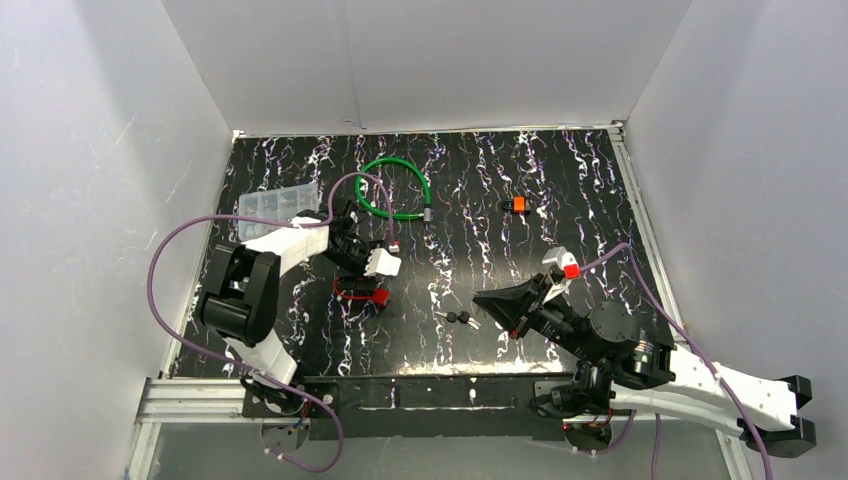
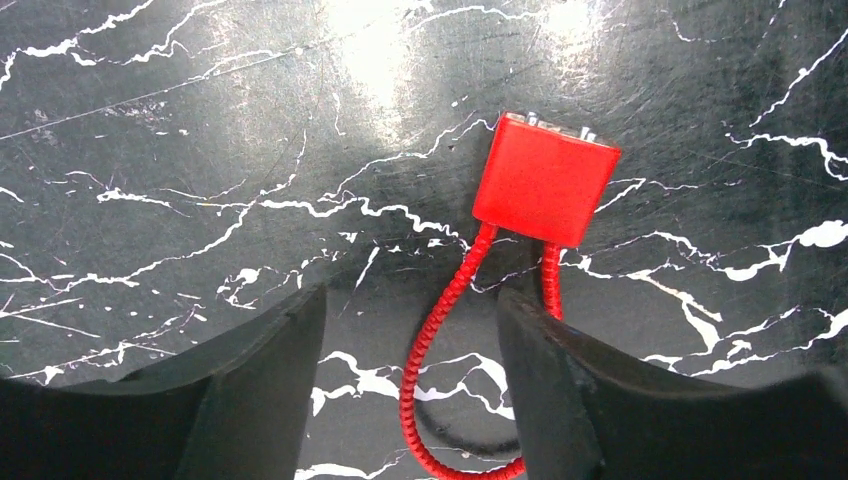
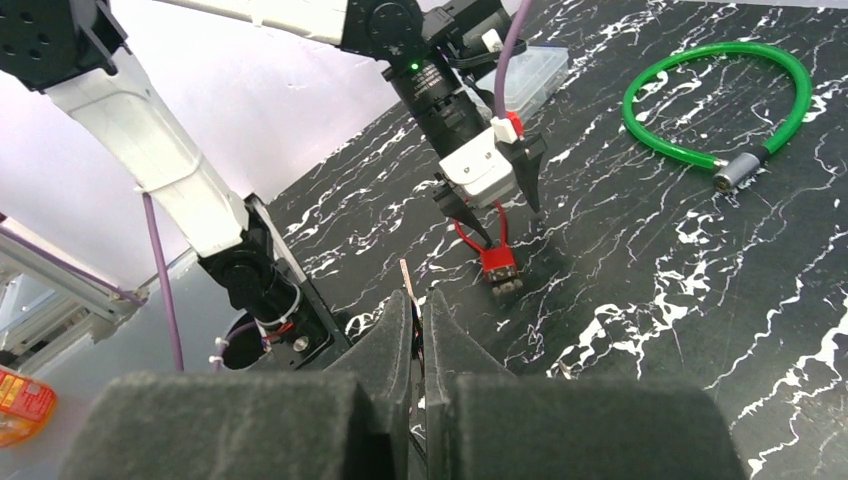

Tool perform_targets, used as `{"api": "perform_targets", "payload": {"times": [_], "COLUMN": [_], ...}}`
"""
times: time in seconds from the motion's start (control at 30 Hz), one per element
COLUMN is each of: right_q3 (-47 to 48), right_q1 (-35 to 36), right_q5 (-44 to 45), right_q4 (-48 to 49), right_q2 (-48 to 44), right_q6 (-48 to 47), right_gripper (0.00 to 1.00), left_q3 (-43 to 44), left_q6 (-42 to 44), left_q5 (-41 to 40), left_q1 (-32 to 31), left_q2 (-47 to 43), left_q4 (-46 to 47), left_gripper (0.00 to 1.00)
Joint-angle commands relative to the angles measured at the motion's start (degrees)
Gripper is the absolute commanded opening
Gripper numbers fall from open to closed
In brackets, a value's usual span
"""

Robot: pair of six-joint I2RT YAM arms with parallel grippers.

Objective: Unlock with the key
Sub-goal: Pick up the lock from the center of the board.

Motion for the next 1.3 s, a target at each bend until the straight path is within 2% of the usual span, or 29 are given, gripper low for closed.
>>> {"api": "perform_targets", "payload": {"times": [0.0, 0.1, 0.23, 0.5, 0.67, 1.13, 1.2, 1.27], "right_q3": [1.1, 1.2, 0.9, 1.1, 1.2, 1.4, 1.5, 1.5], "right_q1": [-0.3, -0.3, -0.3, -0.3, -0.3, -0.3, -0.3, -0.3], "right_q5": [2.3, 2.5, 2.5, 2.3, 2.5, 3.5, 3.5, 3.6], "right_q4": [0.3, 0.0, 0.0, 0.2, 0.3, 0.0, 0.0, 0.0], "right_q2": [-0.9, -1.0, -1.0, -0.5, -0.3, -1.2, -1.1, -1.0], "right_q6": [0.1, 0.2, 0.4, 0.6, 0.4, -0.1, -0.1, 0.1], "right_gripper": [0.01, 0.01, 0.01, 0.01, 0.01, 0.01, 0.01, 0.01], "left_q3": [1.4, 3.3, 3.5, 4.4, 1.9, -3.1, -2.8, -2.2], "left_q6": [-1.9, -6.5, -7.0, -10.0, -11.3, -14.8, -14.9, -15.3], "left_q5": [2.5, 3.2, 5.1, 4.7, 2.4, -2.5, -2.6, -3.0], "left_q1": [-0.2, 0.0, -0.3, -2.8, -4.3, -4.7, -5.1, -5.8], "left_q2": [-2.7, -4.7, -6.8, -4.7, -3.2, -1.3, -0.3, 1.0], "left_q4": [-3.4, -6.0, -9.9, -16.9, -14.6, -5.4, -4.6, -3.9], "left_gripper": [0.66, 0.66, 0.63, 0.42, 0.35, 0.38, 0.35, 0.27]}}
